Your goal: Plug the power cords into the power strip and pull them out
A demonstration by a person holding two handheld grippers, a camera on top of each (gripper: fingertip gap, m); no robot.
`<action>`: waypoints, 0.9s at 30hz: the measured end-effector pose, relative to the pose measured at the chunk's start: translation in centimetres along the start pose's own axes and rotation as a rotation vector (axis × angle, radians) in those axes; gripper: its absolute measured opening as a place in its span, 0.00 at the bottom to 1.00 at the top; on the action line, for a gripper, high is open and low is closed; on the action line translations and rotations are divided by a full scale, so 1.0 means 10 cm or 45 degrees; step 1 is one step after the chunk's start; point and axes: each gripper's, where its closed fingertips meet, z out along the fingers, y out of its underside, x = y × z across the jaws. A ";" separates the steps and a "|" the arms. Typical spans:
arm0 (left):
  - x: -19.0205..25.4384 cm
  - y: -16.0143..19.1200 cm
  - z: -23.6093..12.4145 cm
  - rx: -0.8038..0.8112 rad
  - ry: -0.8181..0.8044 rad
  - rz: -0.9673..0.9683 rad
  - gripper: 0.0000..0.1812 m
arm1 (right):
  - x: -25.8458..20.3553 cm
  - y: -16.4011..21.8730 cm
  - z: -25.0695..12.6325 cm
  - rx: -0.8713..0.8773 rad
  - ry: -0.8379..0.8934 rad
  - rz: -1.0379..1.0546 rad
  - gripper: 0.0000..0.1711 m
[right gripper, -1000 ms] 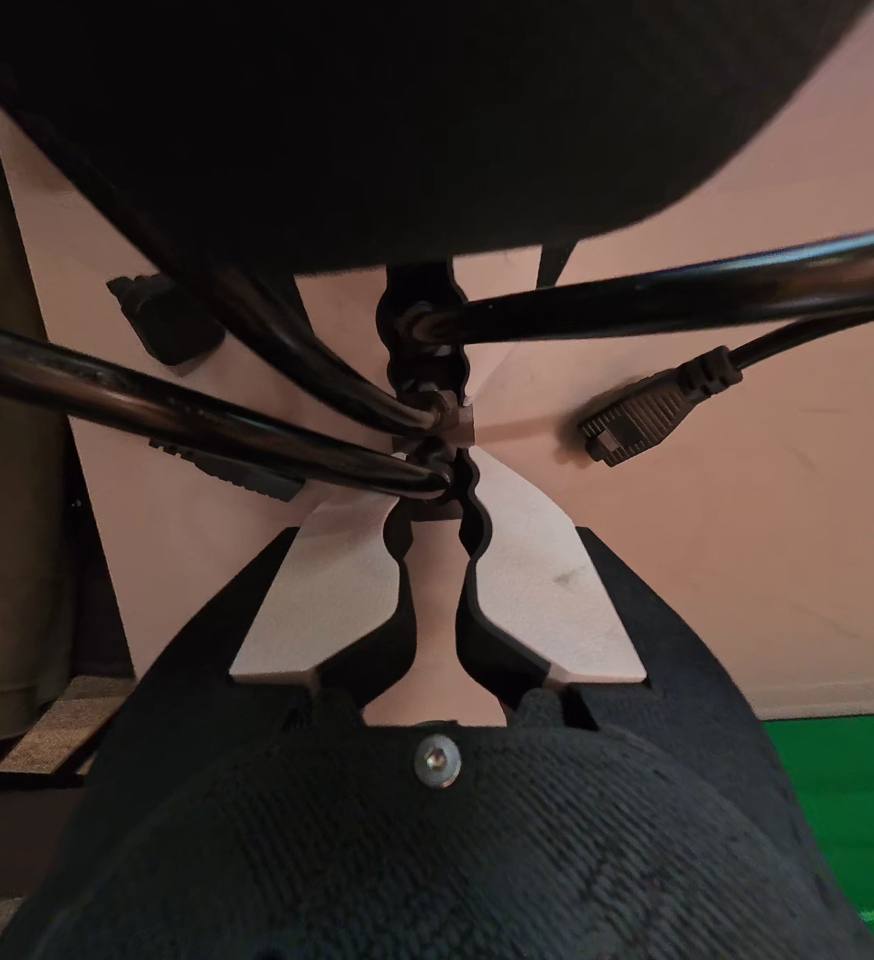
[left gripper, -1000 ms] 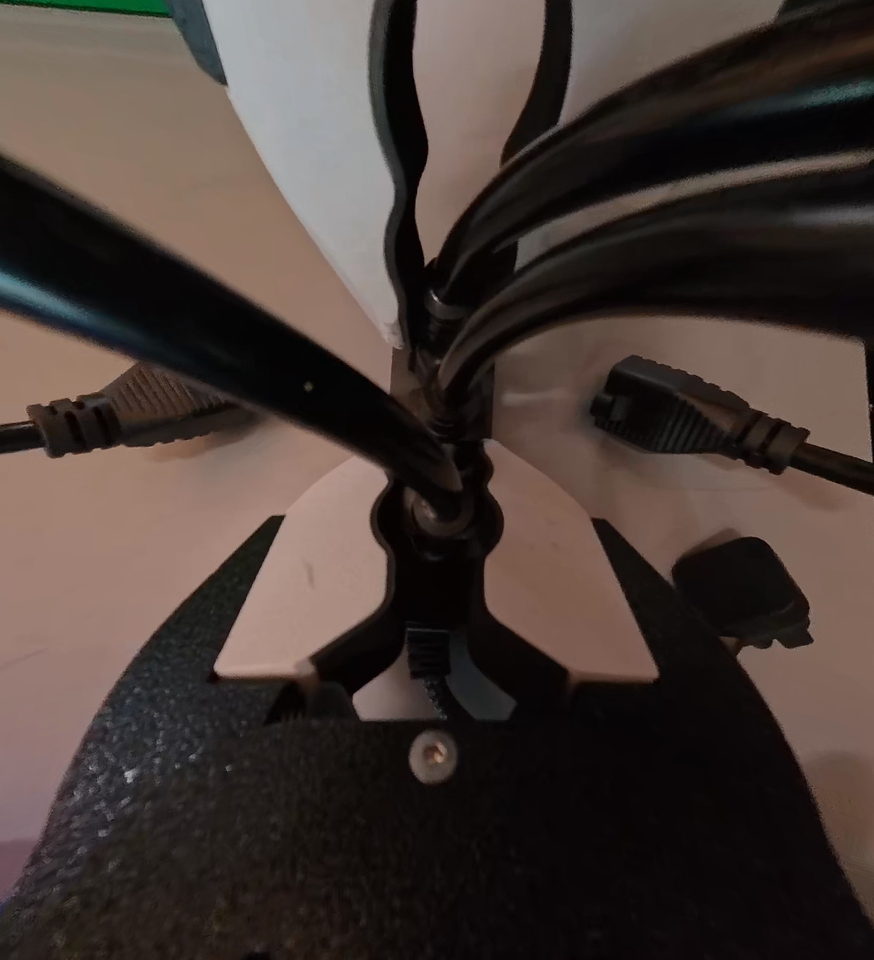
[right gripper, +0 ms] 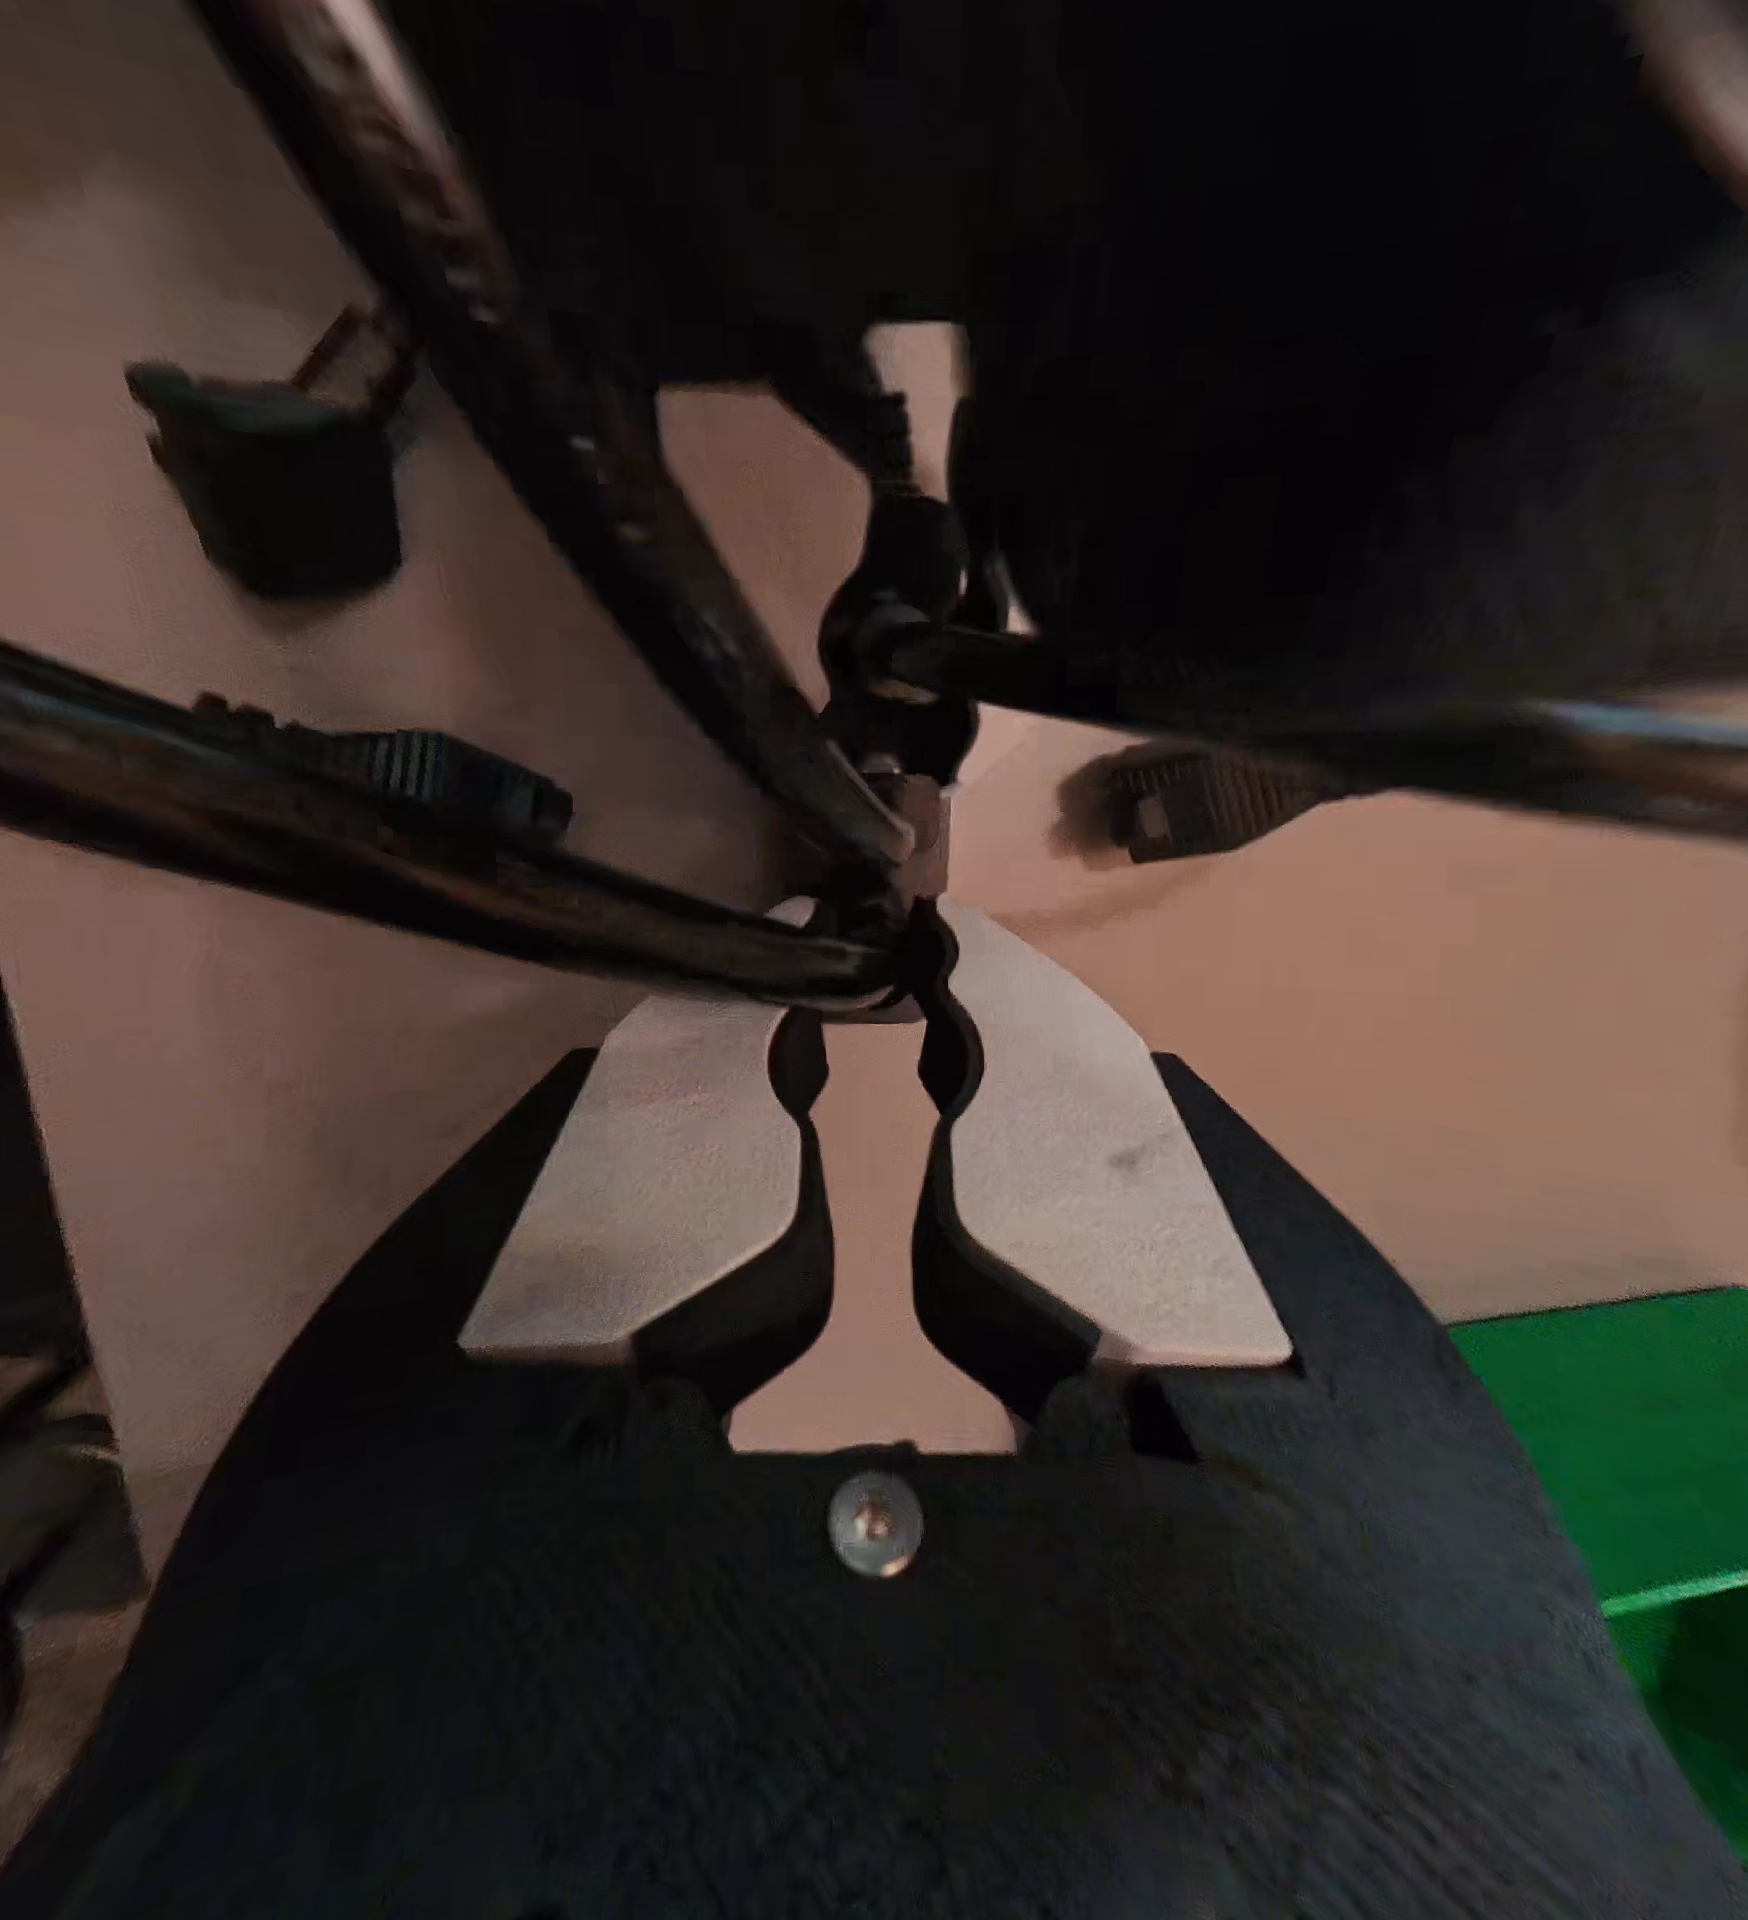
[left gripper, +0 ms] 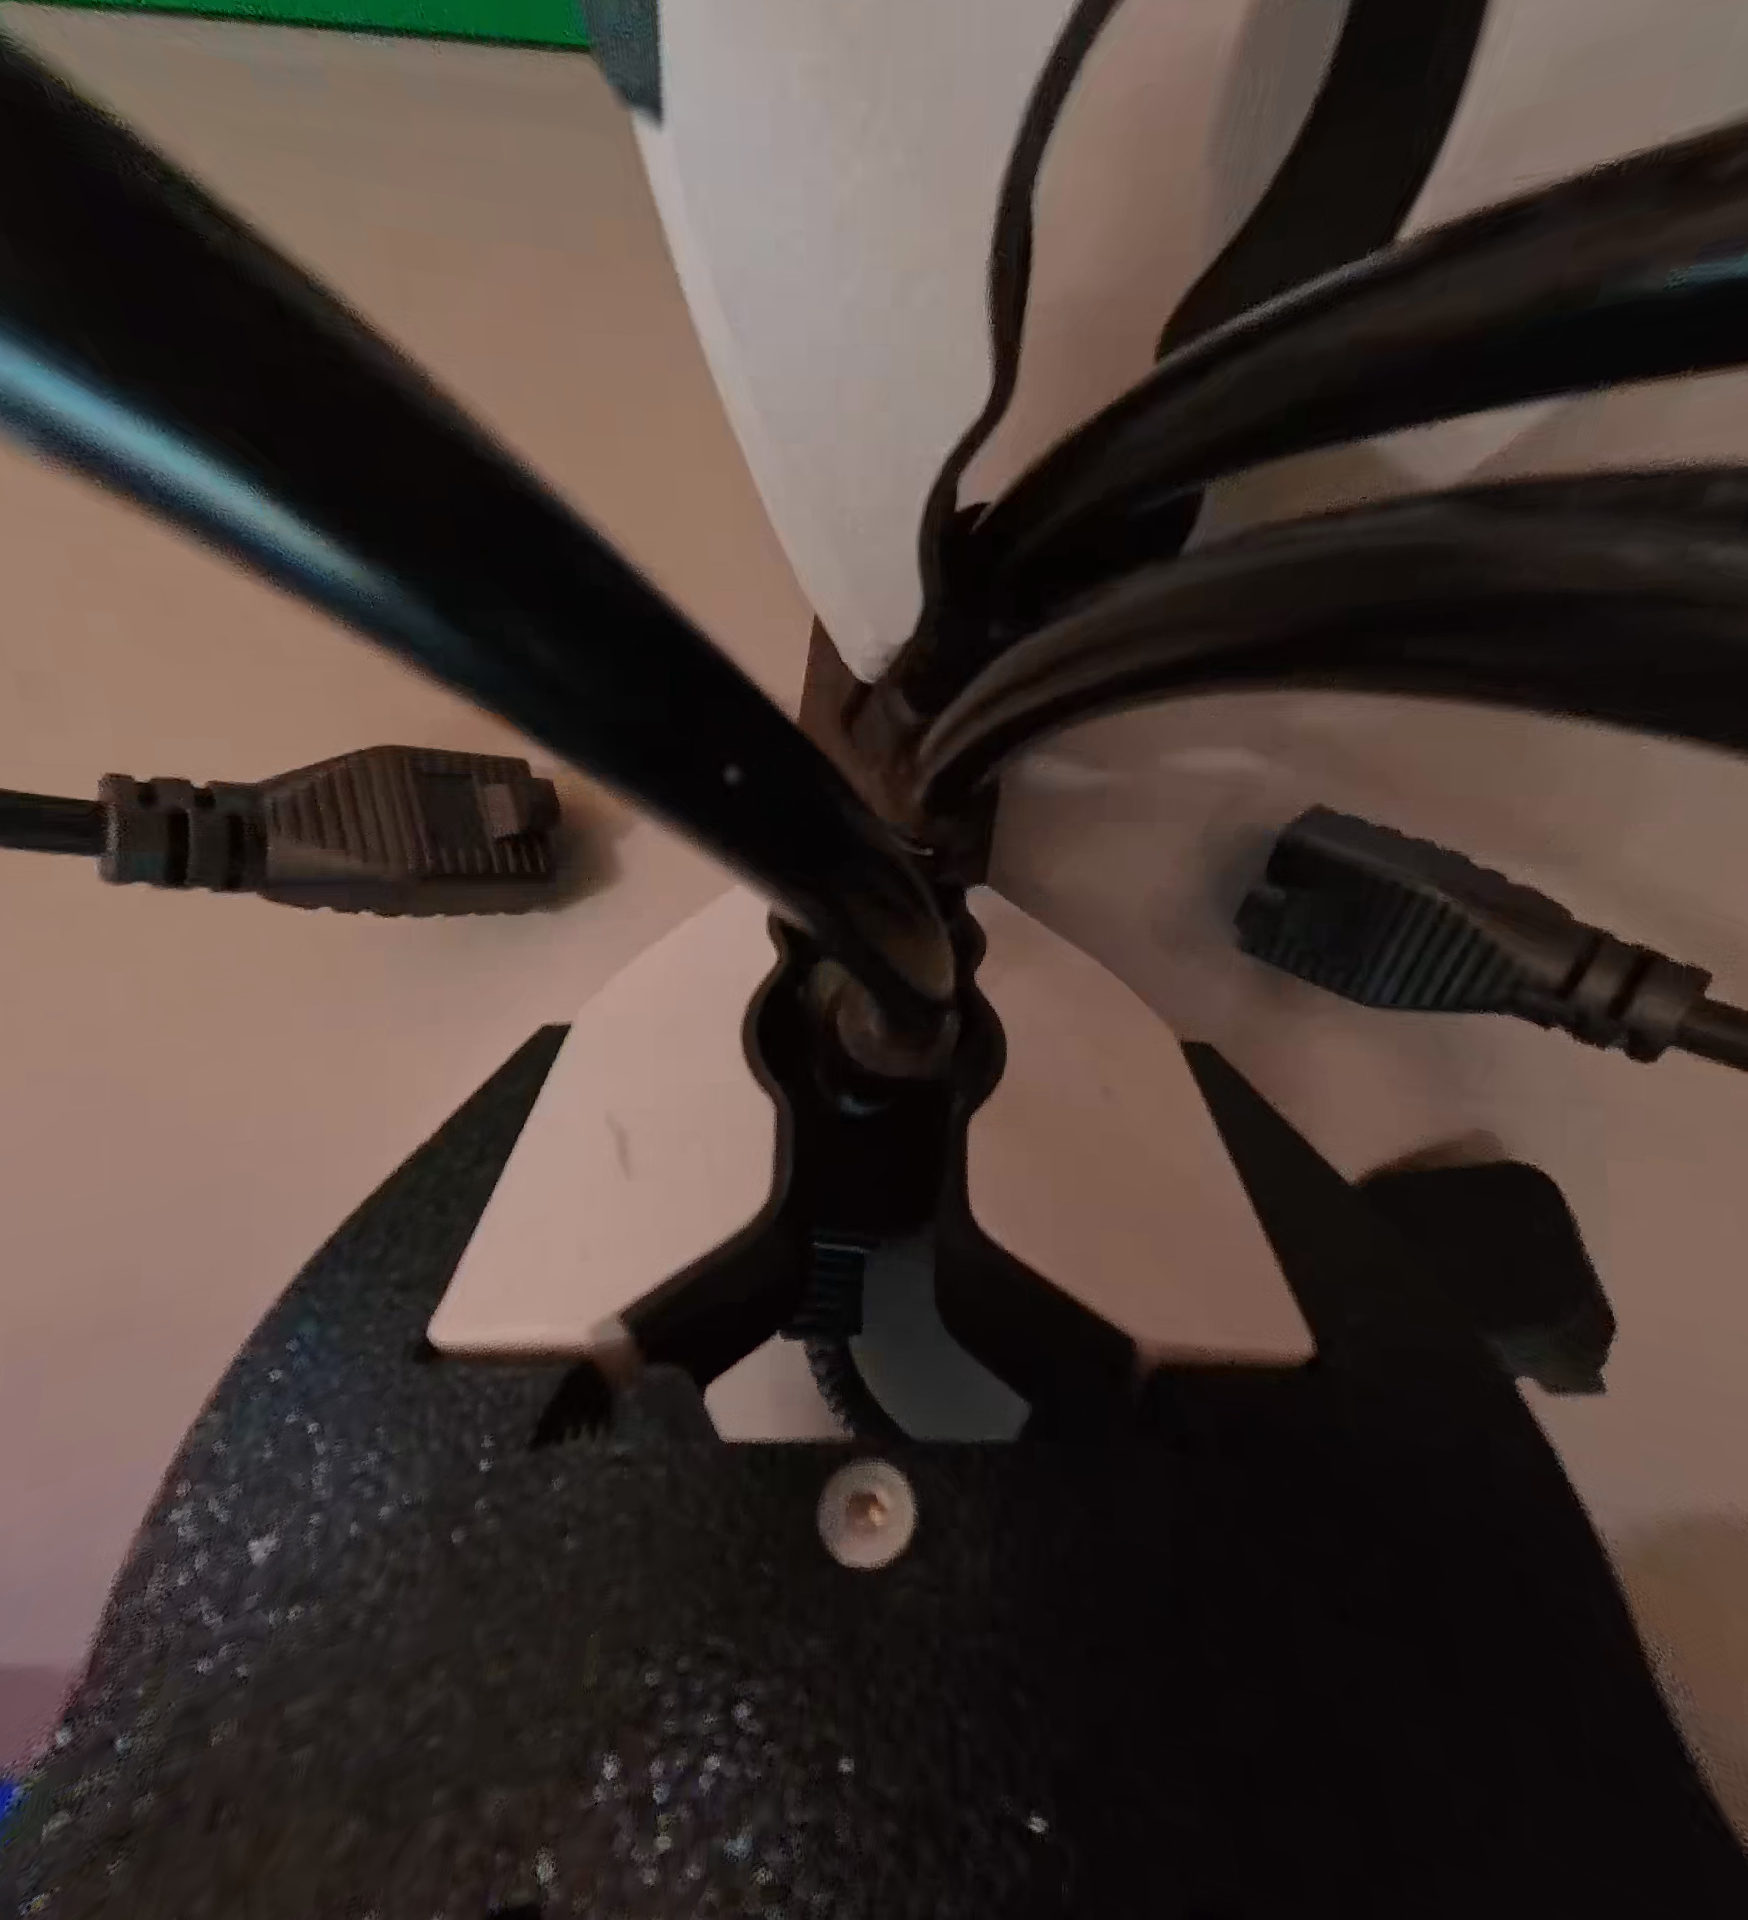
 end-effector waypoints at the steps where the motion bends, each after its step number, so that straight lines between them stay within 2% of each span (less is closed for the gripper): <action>1: 0.00 -0.03 0.00 0.026 0.006 -0.019 0.14 | 0.00 0.00 -0.03 0.026 0.002 0.020 0.08; 5: -0.01 -0.04 0.00 0.048 -0.020 -0.042 0.14 | 0.03 -0.02 -0.04 0.160 -0.001 0.163 0.08; 10: -0.06 0.00 0.03 -0.029 -0.043 -0.077 0.14 | 0.23 0.09 0.01 0.106 0.098 0.238 0.09; 14: -0.01 -0.03 0.04 -0.022 0.008 -0.065 0.14 | 0.07 0.08 -0.04 0.016 0.009 0.064 0.08; 19: -0.07 -0.09 0.06 0.009 -0.051 -0.115 0.14 | 0.26 0.08 -0.07 0.136 0.022 0.241 0.05; 22: 0.00 -0.09 0.08 -0.012 -0.005 -0.075 0.14 | 0.09 0.13 -0.08 0.045 -0.027 0.066 0.05; 24: 0.02 -0.12 0.11 -0.005 0.014 -0.062 0.14 | 0.06 0.20 -0.11 -0.016 -0.129 0.129 0.05; 27: 0.04 -0.16 0.13 0.000 0.007 -0.033 0.14 | 0.05 0.24 -0.12 -0.065 -0.160 0.122 0.07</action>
